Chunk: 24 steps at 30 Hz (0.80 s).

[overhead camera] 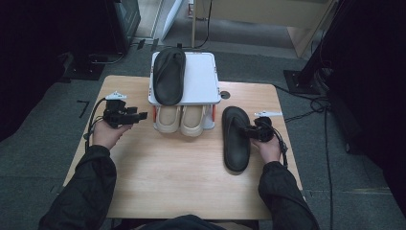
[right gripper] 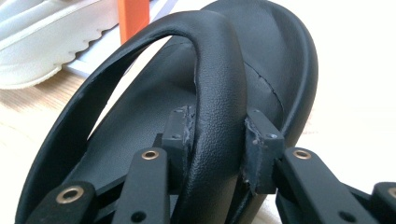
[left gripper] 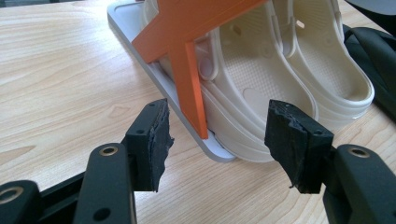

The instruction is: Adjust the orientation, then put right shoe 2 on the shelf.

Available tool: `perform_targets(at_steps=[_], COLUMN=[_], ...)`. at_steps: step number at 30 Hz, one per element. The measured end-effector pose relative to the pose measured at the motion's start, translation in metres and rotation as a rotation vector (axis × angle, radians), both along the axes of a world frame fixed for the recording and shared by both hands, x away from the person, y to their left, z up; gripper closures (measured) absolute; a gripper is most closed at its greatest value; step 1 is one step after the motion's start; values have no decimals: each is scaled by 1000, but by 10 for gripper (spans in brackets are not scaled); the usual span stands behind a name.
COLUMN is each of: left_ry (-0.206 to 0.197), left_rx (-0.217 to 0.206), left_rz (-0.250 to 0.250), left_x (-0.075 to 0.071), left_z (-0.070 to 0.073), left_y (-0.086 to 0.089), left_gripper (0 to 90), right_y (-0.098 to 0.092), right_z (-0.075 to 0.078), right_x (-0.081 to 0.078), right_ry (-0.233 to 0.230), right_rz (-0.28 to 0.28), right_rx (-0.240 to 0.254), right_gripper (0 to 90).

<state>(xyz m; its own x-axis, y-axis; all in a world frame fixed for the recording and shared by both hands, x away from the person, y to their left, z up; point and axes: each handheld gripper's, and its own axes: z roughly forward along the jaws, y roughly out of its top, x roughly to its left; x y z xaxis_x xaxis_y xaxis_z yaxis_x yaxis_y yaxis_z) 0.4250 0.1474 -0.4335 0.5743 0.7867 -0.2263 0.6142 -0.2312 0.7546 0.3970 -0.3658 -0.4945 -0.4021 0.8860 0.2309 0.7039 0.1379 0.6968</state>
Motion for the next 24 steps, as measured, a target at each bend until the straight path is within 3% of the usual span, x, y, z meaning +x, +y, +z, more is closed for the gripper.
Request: perform_targets(at_steps=[15,24], left_ry=[-2,-4], left_rx=[0,-5], left_rz=[3,7], left_x=[-1,-2], left_z=[0,0], left_y=[0,3], left_gripper=[406,406], right_y=[-6,-2], right_z=[11,25], right_x=[-1,-2], right_ry=[23,-8], right_rz=[-63,-76], right_rx=[35,43], right_gripper=[693,689])
